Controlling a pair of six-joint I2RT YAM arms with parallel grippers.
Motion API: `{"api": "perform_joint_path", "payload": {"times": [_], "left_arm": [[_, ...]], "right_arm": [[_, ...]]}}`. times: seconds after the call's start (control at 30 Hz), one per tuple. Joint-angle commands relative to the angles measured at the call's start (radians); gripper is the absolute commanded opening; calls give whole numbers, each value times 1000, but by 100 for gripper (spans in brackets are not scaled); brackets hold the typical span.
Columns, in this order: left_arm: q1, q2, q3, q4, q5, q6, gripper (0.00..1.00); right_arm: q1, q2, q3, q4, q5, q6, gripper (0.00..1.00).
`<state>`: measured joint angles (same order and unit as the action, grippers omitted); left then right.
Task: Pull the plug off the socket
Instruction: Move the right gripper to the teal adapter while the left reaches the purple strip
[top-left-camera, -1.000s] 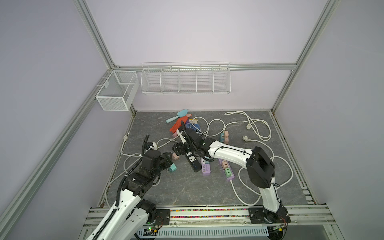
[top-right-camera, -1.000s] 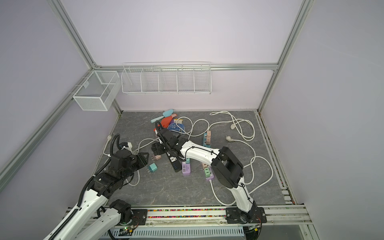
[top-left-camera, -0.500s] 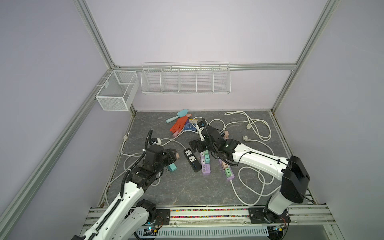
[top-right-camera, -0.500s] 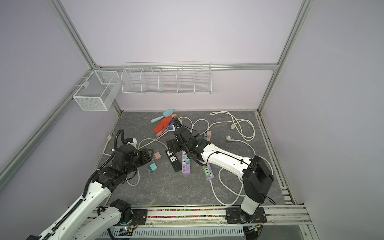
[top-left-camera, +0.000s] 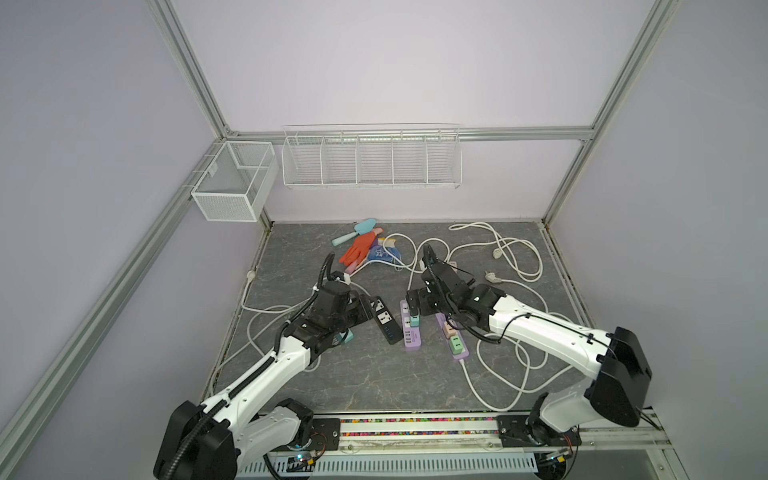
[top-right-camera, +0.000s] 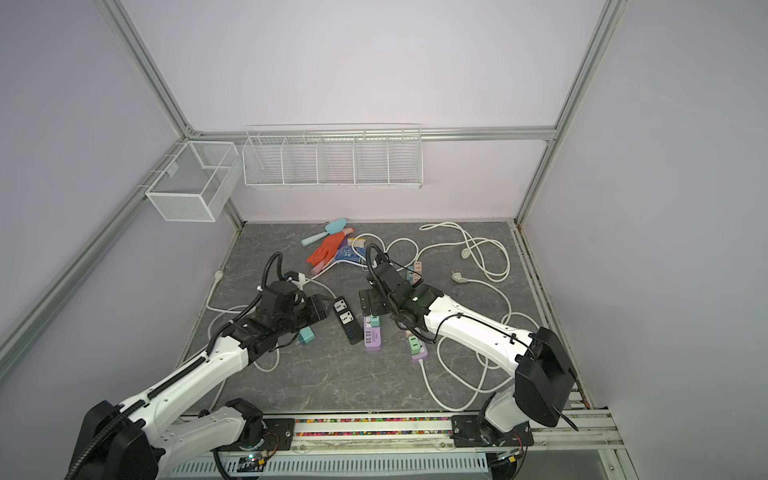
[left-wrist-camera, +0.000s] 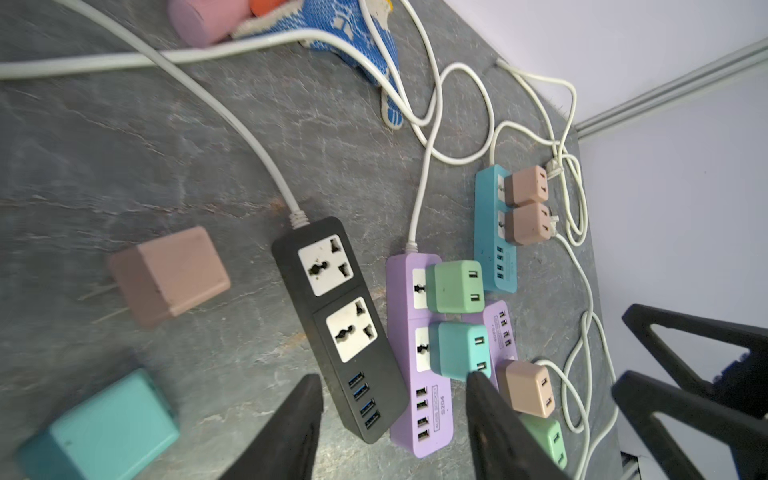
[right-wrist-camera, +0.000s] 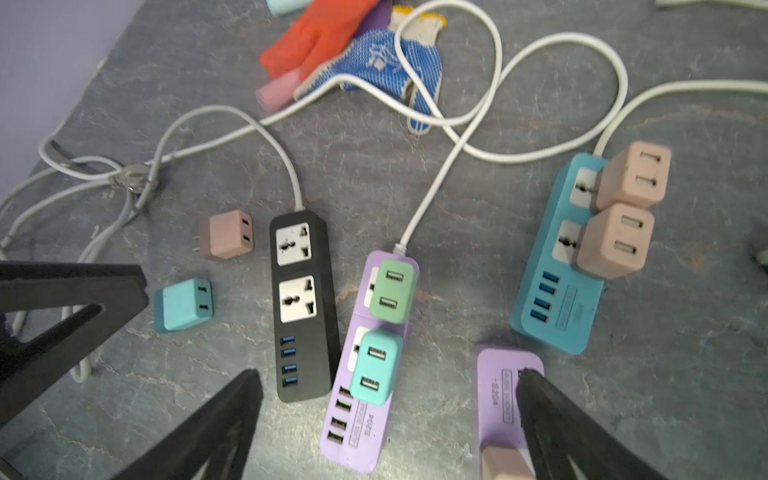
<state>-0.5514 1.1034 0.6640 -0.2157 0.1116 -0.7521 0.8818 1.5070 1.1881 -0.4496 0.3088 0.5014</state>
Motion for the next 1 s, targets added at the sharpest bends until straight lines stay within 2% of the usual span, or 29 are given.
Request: {"api": "perform_joint_path", "payload": {"times": [0.0,0.17,0.37,0.47,0.97], "left_arm": [[-41,77,39,77,41,-13,56],[-66,186,70,126,112,-40,52],[-130,307,108,197,132,-69,51],[-139,362,127,202,126,-80,46],[-139,513,187,198,93,-50,39]], "right_arm": [[-10,-15,-32,-80,-24,64,97],[-11,20,-41,-100,-45,88,93],[-15,87,-27,-90,-74,125,84],[-15,112,-27,-76,-92,157,81],[-16,154,-21,-34,-91,165,74]]}}
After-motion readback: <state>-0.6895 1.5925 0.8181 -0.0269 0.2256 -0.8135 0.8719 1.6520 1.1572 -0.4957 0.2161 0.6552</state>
